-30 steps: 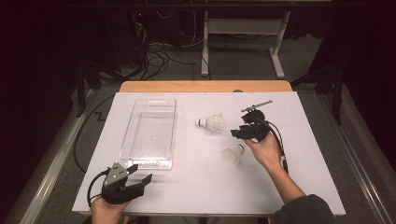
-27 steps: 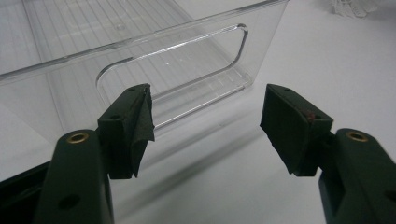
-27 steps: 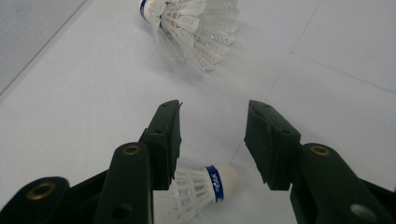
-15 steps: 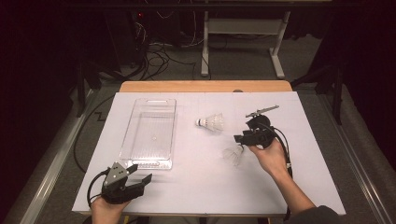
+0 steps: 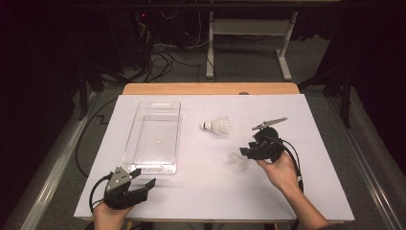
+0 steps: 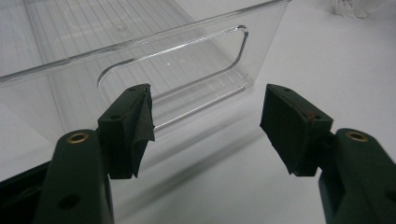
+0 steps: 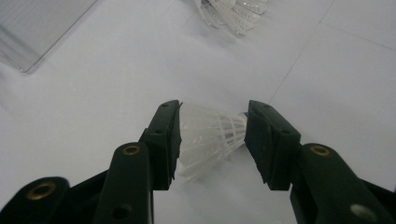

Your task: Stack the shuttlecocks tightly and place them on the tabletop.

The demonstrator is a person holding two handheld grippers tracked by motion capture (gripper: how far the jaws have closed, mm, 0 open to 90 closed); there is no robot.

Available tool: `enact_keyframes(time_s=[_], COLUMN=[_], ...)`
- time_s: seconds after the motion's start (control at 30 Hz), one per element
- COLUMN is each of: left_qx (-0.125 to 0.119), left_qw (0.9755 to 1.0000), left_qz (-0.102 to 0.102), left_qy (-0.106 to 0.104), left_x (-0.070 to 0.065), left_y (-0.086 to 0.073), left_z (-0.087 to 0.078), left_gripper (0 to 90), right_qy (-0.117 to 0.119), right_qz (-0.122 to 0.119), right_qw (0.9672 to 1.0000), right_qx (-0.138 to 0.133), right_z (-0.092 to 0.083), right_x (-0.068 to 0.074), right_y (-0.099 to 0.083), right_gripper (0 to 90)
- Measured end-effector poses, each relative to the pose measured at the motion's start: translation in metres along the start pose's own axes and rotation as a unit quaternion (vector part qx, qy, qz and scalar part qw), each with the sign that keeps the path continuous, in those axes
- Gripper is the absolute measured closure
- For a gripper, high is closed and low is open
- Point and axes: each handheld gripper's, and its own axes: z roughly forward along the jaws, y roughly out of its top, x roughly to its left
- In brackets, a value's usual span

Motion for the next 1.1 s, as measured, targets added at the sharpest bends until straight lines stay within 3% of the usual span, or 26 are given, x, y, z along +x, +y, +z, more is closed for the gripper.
enact_keyframes(time_s=[0.67, 1.1], left_qx=[0.001, 0.001], left_qw=[1.0000, 1.0000], left_qz=[-0.003, 0.000], left_qy=[-0.001, -0.001], left_x=[-0.001, 0.000], left_y=[0.000, 0.000], left_z=[0.000, -0.001], left_gripper=[35.4, 35.3], right_qy=[-0.001, -0.007], right_qz=[-0.013, -0.006], right_qw=[0.9998, 0.9995], right_qx=[0.017, 0.029], right_z=[0.003, 0.007], right_x=[0.014, 0.013], right_y=[-0.012, -0.017], right_gripper=[53.7, 52.9])
